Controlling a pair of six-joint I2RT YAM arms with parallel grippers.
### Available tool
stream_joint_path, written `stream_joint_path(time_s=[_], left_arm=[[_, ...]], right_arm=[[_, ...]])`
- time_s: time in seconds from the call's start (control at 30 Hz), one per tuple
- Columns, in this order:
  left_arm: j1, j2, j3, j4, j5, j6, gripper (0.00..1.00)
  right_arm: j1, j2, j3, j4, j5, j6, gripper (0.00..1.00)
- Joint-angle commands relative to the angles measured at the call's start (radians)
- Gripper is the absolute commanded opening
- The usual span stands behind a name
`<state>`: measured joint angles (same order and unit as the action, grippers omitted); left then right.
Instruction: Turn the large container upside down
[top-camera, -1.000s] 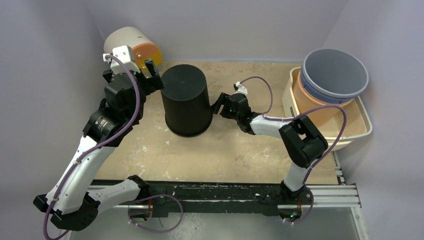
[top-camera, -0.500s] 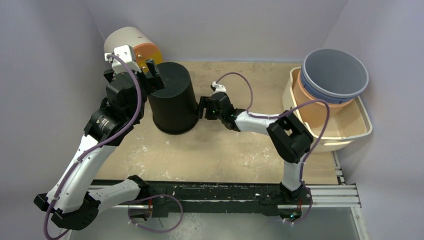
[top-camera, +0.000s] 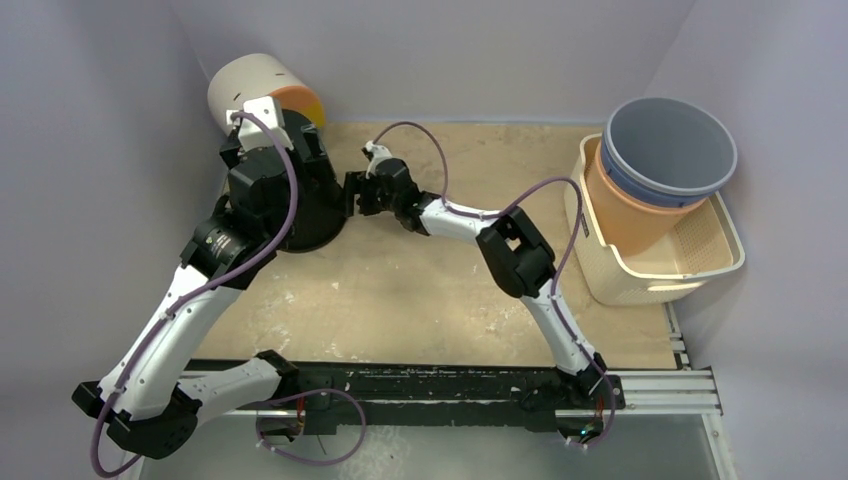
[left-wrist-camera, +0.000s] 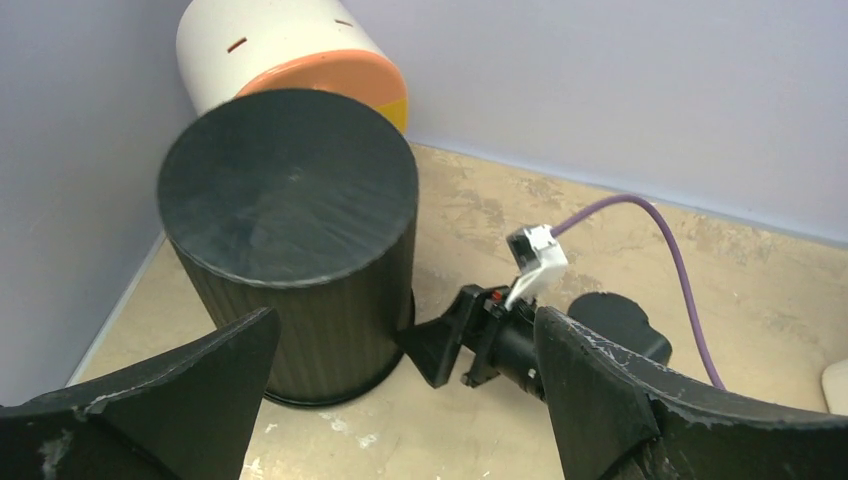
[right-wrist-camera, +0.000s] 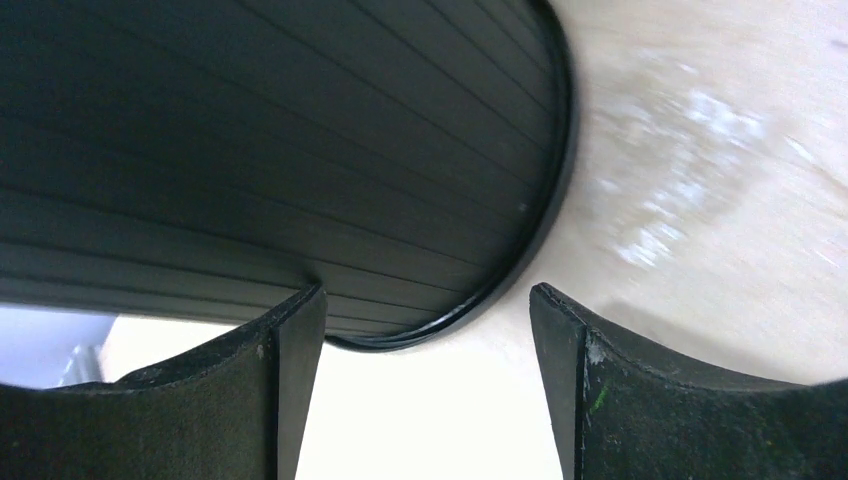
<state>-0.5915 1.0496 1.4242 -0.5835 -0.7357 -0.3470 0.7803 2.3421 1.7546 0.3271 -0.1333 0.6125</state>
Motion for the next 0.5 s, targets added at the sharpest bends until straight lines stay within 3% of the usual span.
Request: stream_joint_path(time_s=[0.0,0.3,0.47], left_arm=[[-0.005,-0.026,-0.032,0.062,-0.006,0.026,0.94],[-0.005,-0.022,-0.054,0.068,-0.009,0.034,0.94],[-0.005,-0.015,-0.057,0.069,-0.005,0.037,0.94]], right_arm=[[0.036,0.076,0.177,0.041,-0.181,-0.040,0.76],[0.103,0.312,0.533,-0.005,-0.347,-0.075,0.79],[0.114,0.344,0.564,0.048,-0.370,-0.065,0.81]])
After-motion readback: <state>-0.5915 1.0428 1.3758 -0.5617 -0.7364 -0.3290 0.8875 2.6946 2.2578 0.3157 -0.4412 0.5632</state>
